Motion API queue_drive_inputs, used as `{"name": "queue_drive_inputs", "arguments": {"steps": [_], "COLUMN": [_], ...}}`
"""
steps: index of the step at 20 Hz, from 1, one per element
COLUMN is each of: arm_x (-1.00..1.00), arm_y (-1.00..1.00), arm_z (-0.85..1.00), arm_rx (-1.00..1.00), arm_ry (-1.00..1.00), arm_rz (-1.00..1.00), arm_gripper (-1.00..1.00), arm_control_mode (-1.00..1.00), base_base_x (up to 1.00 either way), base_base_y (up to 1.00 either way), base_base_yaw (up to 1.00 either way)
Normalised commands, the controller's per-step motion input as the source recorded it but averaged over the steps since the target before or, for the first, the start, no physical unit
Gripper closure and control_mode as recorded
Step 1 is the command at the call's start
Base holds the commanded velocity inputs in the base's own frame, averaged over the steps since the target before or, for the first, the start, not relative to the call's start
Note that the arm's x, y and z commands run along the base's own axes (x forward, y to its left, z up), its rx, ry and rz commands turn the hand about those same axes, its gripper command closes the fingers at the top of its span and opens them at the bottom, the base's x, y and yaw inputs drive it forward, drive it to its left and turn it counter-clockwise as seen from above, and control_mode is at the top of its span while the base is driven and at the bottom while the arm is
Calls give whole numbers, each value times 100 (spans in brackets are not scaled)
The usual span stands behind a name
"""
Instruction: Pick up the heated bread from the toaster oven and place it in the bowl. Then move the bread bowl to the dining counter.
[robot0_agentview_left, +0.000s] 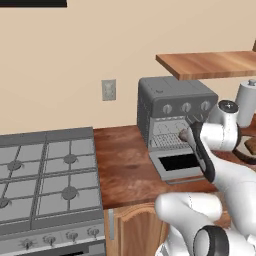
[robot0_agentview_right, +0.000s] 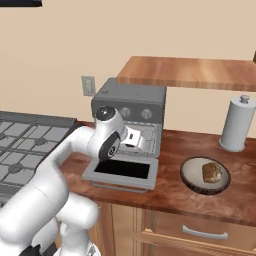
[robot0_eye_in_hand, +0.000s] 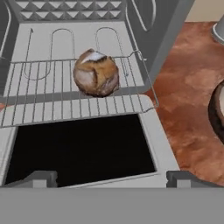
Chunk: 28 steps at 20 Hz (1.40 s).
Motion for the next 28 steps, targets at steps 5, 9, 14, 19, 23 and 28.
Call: {"name": "queue_drive_inputs", "arguments": {"steps": [5, 9, 14, 19, 23, 28], "arm_x": [64, 47, 42, 33, 23, 9], "arm_y": [0, 0, 0, 0, 0, 0], "arm_z": [-3, -18, -50, -24, -18, -22], "arm_rx": [0, 0, 0, 0, 0, 0], "arm_ry": [-8, -1, -1, -2, -1, -2], "arm_rz": [0, 0, 0, 0, 0, 0], "arm_gripper": [-100, -100, -100, -100, -100, -100], "arm_control_mode": [-100, -100, -100, -100, -100, -100], "base_base_x": [0, 0, 0, 0, 0, 0], "base_base_y": [0, 0, 0, 0, 0, 0], "base_base_yaw": [0, 0, 0, 0, 0, 0]}}
